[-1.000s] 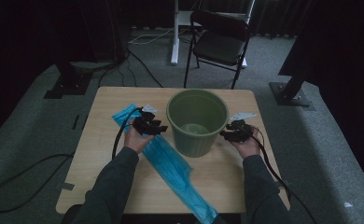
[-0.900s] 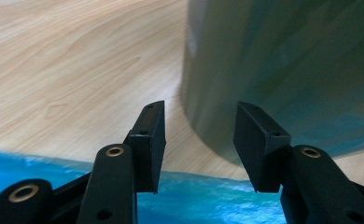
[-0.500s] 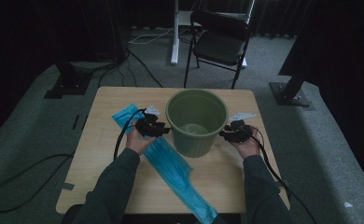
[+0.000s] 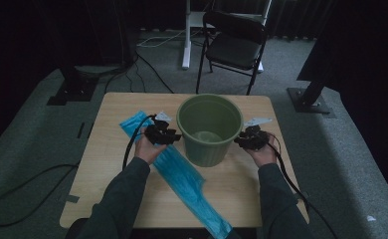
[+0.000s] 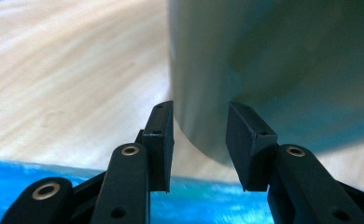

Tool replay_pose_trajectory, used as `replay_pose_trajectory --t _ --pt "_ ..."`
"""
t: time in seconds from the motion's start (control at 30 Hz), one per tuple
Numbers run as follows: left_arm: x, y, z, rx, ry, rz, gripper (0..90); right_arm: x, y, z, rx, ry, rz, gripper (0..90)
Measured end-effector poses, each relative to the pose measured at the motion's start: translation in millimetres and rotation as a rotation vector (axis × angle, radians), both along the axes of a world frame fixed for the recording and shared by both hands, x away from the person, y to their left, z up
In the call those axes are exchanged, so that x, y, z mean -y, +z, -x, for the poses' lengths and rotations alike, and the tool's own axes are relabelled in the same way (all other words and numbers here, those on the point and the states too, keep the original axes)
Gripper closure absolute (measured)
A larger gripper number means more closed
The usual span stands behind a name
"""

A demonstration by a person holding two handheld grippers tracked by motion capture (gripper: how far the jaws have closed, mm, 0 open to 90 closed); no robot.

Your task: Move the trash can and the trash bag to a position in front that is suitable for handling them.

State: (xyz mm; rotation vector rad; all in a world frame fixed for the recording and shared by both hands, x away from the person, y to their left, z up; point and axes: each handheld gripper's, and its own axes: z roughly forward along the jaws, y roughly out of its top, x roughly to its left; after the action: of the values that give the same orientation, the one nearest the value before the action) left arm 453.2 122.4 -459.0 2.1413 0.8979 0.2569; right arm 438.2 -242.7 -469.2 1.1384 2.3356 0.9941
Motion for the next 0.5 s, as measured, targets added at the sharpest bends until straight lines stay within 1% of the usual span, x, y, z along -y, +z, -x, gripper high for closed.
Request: replay_pose_trajectory --t 0.03,0.1,0.13,0.17,0.2,0.23,0.27,0.3,0.37,0.4,0.5 --pt "-0.7 0.5 -1.6 -0.001 0.010 0.000 61.7 -0.5 1.5 -2.5 0.011 -0.019 0.003 59.8" --pt "-0.2 0.5 -5.1 -0.005 0.033 0.004 61.7 -1.8 3.3 -6.5 0.022 -0.037 0.006 59.5" --pt "-0.2 0.5 -5.1 -0.005 0.033 0.004 61.7 -1.8 3.3 -6.5 0.022 -0.037 0.006 59.5" --pt "1.2 0.3 -7.4 -0.010 0.041 0.017 61.7 -2.7 4.2 -10.0 0.024 -0.050 0.003 59.6" --pt "2.5 0.4 -7.4 -0.006 0.045 0.009 63.0 -2.8 4.1 -11.1 0.019 -0.052 -0.003 60.5" --pt "2.7 0.3 -7.3 -0.008 0.045 0.012 63.2 -2.5 3.9 -12.1 0.013 -0.051 -0.011 62.6" --pt "2.0 0.1 -7.6 -0.028 0.039 0.027 64.3 -2.2 3.7 -12.2 0.009 -0.048 -0.017 64.0" --pt "1.5 -0.2 -7.6 -0.036 0.033 0.033 64.5 -1.5 3.6 -11.7 0.002 -0.042 -0.027 66.3" --pt "1.5 -0.2 -7.6 -0.036 0.033 0.033 64.5 -1.1 3.4 -11.2 0.000 -0.039 -0.033 67.8" --pt "1.6 0.2 -4.2 -0.035 0.008 0.030 65.0 -0.2 3.0 -9.8 -0.010 -0.022 -0.045 71.5" --pt "1.9 0.0 0.0 -0.027 -0.004 0.028 66.7 0.3 3.0 -7.5 -0.021 -0.016 -0.056 74.8"
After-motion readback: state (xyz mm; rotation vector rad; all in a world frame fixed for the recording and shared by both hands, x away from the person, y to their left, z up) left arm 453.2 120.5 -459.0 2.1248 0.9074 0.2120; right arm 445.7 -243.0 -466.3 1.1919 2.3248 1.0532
